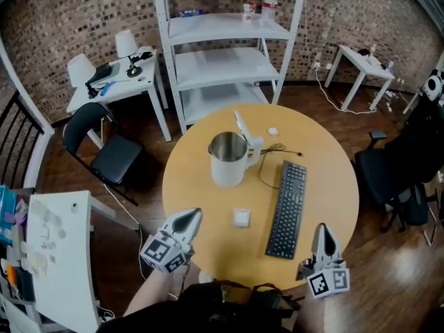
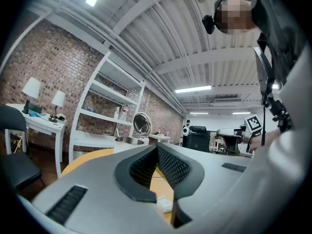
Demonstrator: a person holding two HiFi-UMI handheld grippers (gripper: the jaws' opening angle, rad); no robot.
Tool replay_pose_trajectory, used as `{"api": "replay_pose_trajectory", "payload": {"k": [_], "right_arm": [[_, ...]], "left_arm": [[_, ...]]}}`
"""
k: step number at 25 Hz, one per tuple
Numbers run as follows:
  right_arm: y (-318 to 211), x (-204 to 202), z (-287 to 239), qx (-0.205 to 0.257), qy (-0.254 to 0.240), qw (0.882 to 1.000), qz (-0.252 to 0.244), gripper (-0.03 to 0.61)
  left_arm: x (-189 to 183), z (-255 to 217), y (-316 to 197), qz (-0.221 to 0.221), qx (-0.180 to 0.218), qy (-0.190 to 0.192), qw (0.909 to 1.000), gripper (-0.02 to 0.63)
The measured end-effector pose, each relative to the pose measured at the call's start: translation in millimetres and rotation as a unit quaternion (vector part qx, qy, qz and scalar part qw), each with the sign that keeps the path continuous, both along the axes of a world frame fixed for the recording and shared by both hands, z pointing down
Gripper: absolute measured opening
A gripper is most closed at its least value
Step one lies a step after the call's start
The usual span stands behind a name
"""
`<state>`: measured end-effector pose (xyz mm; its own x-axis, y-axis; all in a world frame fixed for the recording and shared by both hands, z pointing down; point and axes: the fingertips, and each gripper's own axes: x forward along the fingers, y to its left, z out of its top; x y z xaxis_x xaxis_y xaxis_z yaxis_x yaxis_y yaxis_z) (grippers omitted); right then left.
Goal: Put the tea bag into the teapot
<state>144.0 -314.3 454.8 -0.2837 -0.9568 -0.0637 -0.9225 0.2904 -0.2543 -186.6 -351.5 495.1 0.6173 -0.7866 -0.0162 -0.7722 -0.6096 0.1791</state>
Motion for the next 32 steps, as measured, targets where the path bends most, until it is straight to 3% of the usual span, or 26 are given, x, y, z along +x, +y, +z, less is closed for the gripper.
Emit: {"api": "replay_pose_trajectory", "payload": {"k": [4,8,14,17,20,22,25,29,32], "right_arm": [[8.9,13.1,5.2,-0.016,0.006,0.999,0.038,0.008],[20.4,10.7,15.8,-0.028,0.013,0.997,0.074,0.008],[35.1,0.8,32.4,-0.053,0.024,0.996,0.070,0.008],[35.3,15.1,44.9,-0.075,0.020,0.995,0.067,0.008],[27.4,29.1,56.6,-0.088,0.008,0.993,0.072,0.008],[24.1,31.2,64.1,-0.094,0.000,0.993,0.076,0.008],[25.3,32.4,73.2,-0.105,-0.001,0.991,0.078,0.008],[37.0,48.1,82.2,-0.120,-0.003,0.988,0.095,0.008],[50.1,65.5,89.4,-0.130,-0.012,0.984,0.120,0.008]], "left_arm": [[19.5,-2.8,-12.7,0.043,-0.002,0.003,0.9991,0.000],[30.9,21.7,-14.0,0.080,-0.040,-0.013,0.9959,0.000],[55.1,57.4,-21.8,0.110,-0.053,-0.060,0.9907,0.005],[74.4,84.1,-22.6,0.132,-0.087,-0.086,0.9837,0.005],[97.4,106.1,-24.7,0.167,-0.106,-0.130,0.9718,0.084],[108.5,128.4,-23.8,0.200,-0.102,-0.187,0.9565,0.102],[122.8,167.7,-20.8,0.258,-0.096,-0.277,0.9207,0.188],[137.2,204.4,-26.4,0.304,-0.101,-0.343,0.8831,0.224],[141.6,231.2,-27.1,0.339,-0.115,-0.389,0.8487,0.230]]}}
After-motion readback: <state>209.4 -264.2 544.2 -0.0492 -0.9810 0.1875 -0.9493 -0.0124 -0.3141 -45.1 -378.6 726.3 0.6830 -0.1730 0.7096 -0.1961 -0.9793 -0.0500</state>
